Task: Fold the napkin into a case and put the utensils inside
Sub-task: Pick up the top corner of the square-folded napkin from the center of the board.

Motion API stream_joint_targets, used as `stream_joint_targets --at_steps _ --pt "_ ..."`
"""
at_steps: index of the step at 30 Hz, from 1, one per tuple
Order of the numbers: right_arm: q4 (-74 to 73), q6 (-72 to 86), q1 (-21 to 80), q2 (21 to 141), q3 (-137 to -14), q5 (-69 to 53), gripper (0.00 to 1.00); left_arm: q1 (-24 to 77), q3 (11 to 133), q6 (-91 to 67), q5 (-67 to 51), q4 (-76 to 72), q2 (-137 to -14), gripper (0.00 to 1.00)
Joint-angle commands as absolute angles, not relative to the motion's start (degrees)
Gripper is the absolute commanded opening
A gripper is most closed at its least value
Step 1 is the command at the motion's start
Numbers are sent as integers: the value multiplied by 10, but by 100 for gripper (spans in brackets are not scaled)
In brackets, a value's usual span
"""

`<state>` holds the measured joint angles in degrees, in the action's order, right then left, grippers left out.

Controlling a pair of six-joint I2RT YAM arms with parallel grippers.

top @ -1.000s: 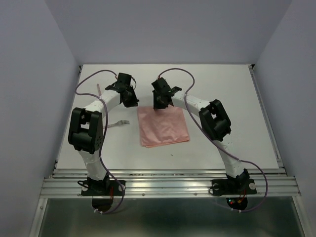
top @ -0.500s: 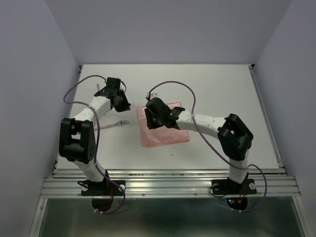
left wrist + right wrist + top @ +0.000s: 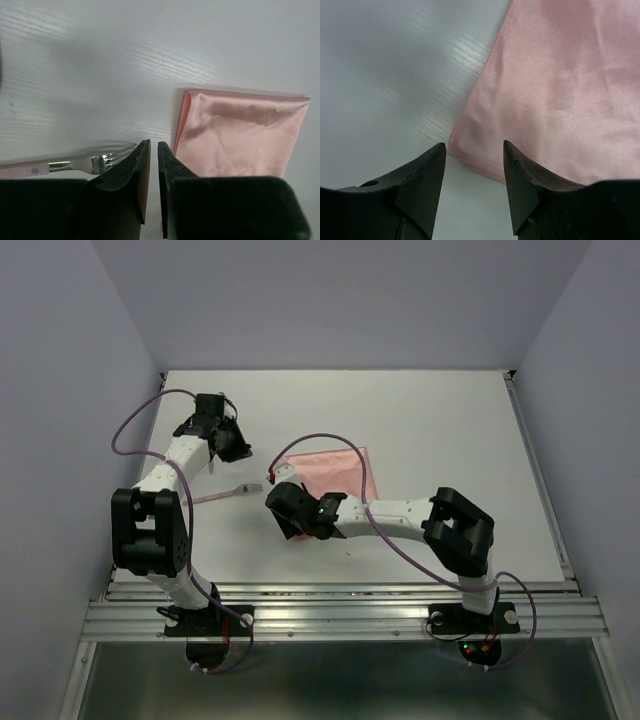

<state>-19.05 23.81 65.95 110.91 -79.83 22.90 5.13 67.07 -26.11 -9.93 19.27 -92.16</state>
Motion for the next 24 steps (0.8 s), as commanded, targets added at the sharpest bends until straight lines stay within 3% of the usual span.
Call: stream_joint_targets --at_steps 1,24 --pt "-195 218 670 1135 -833 272 56 50 662 -249 -114 185 -909 25" --pt "-193 220 686 1159 -837 265 56 49 635 -240 -135 169 -911 27"
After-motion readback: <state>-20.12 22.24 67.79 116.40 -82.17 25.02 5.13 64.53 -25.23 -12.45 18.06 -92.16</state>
